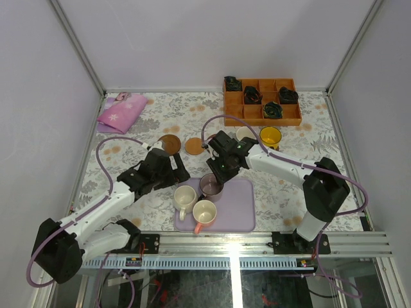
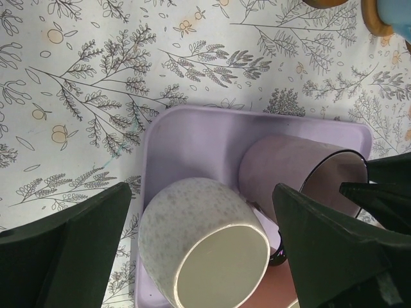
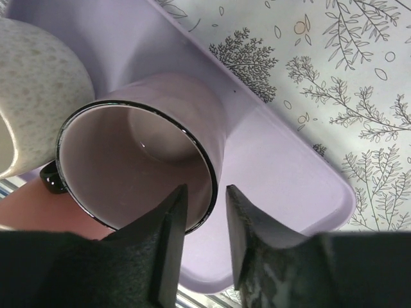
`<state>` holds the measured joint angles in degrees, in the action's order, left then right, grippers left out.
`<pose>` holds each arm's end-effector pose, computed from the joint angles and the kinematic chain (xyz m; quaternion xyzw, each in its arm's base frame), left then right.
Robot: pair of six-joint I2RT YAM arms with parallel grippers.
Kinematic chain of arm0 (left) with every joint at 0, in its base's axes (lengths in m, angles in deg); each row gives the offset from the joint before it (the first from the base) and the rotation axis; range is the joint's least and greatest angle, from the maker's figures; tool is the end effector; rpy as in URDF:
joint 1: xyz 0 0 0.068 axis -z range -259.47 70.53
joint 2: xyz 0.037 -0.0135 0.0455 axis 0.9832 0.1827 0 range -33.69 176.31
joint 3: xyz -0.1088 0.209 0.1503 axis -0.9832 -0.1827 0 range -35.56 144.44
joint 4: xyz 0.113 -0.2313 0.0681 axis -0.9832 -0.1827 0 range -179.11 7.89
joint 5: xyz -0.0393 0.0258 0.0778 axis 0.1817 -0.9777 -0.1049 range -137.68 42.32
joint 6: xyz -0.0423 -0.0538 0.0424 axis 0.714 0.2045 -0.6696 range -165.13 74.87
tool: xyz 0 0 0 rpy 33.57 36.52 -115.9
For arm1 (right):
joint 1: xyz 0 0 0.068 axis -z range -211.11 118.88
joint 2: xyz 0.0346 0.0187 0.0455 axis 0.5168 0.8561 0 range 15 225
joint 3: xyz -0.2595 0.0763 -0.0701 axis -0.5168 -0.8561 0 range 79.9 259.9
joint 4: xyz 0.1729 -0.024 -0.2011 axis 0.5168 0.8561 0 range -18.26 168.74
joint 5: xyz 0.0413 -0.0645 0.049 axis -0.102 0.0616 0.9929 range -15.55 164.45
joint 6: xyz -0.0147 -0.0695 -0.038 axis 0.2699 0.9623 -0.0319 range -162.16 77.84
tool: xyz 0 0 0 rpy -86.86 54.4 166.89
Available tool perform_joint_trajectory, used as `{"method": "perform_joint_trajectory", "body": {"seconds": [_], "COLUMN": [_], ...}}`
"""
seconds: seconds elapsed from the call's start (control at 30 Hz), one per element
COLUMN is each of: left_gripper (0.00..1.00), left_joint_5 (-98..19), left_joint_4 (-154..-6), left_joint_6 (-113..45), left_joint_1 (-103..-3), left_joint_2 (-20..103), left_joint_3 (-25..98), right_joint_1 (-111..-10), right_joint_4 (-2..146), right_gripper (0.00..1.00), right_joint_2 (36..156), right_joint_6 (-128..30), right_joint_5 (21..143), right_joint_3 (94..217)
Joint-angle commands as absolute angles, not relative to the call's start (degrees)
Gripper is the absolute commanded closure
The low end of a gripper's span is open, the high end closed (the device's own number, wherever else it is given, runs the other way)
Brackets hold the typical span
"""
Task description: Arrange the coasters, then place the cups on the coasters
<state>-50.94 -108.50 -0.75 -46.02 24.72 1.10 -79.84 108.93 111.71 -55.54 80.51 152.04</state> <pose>0.1929 -0.1226 0.2005 -0.0990 0.9284 -0.2036 0.2945 0.2398 0.2843 0.2067 -0.3062 0.9188 0.1696 0.1822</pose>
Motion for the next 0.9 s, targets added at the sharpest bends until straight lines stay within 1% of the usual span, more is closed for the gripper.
{"method": "perform_joint_trajectory", "body": {"seconds": [0.0, 0.07, 0.17, 0.63, 0.77, 0.87], "left_gripper": [0.09, 0.09, 0.09, 0.08, 0.08, 0.08], "left_joint_5": [-52.5, -52.6, -52.2, -52.3, -51.9, -51.7], "left_joint_4": [-106.9, -106.3, -105.3, -103.0, -102.0, -101.5], "left_joint_6": [-0.9, -1.1, -1.1, -3.4, -4.0, -4.6], "left_joint_1": [-45.5, -45.5, -45.5, -45.6, -45.5, -45.5], "left_joint_2": [26.2, 27.0, 28.2, 31.7, 32.8, 33.9], "left_joint_3": [3.3, 3.5, 3.7, 5.1, 5.3, 5.8], "right_joint_1": [-80.6, -80.7, -80.6, -80.7, -80.7, -80.7], "right_joint_4": [110.5, 110.8, 111.0, 106.8, 106.5, 106.3], "right_gripper": [0.68, 0.74, 0.75, 0.75, 0.72, 0.65], "right_joint_2": [112.2, 112.2, 111.8, 106.9, 105.1, 103.8], "right_joint_6": [-54.2, -53.8, -52.5, -40.2, -36.1, -35.0], "right_joint_5": [77.2, 75.3, 72.2, 65.8, 61.6, 57.9], "right_joint_3": [154.3, 154.3, 154.2, 148.3, 146.4, 145.6]}}
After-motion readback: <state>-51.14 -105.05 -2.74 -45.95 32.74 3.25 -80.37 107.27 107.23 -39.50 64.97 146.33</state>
